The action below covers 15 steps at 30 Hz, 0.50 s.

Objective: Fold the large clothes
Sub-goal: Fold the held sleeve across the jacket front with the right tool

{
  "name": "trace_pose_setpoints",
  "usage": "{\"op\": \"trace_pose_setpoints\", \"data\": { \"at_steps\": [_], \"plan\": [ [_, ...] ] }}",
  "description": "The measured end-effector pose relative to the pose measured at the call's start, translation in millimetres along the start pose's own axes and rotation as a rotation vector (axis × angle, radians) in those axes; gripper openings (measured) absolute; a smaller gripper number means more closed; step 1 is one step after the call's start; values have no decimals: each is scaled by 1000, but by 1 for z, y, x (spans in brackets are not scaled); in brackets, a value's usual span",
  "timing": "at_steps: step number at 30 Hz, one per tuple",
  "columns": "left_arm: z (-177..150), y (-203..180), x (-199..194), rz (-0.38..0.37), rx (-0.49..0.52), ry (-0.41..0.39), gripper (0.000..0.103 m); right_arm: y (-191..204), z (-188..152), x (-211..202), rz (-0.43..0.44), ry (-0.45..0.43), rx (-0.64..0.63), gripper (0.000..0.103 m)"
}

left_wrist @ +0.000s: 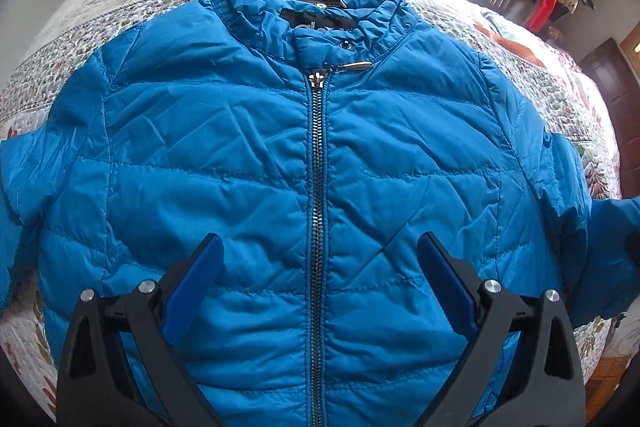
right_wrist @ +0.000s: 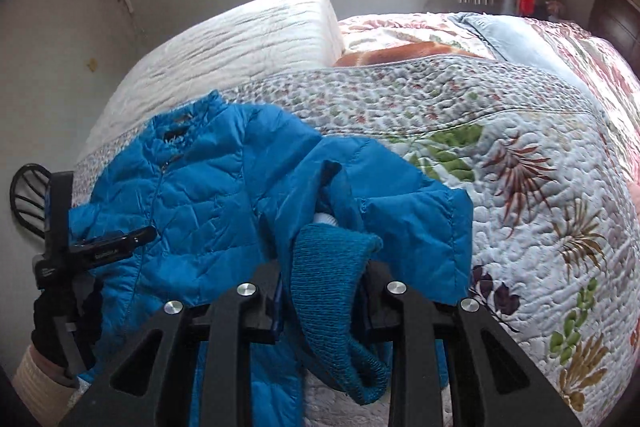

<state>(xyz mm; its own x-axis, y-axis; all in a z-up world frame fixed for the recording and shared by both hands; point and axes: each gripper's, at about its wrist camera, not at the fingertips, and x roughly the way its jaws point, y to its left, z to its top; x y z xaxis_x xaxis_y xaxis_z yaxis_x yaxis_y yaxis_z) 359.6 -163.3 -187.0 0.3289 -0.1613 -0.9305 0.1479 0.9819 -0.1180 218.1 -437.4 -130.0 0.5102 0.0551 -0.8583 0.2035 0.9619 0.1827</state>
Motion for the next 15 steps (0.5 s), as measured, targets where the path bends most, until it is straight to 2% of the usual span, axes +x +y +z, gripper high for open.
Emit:
{"op": "trace_pose_setpoints", "data": {
  "at_steps": [2, 6, 8, 10, 15],
  "plan": [
    [-2, -1, 0, 5, 11, -2, 96, 12, 0, 19, -22, 32, -28, 28],
    [-4, 1, 1, 4, 8, 3, 95, 21, 2, 47, 44, 102, -24, 33],
    [-4, 1, 1, 2, 10, 3, 95, 25, 0, 57, 67, 128, -23, 40],
    [-5, 0, 0, 3, 20, 4, 95, 28, -3, 58, 132, 130, -17, 47],
    [-8, -3, -4, -16, 26, 7, 95, 40, -8, 33, 288, 107, -26, 52]
  ]
}}
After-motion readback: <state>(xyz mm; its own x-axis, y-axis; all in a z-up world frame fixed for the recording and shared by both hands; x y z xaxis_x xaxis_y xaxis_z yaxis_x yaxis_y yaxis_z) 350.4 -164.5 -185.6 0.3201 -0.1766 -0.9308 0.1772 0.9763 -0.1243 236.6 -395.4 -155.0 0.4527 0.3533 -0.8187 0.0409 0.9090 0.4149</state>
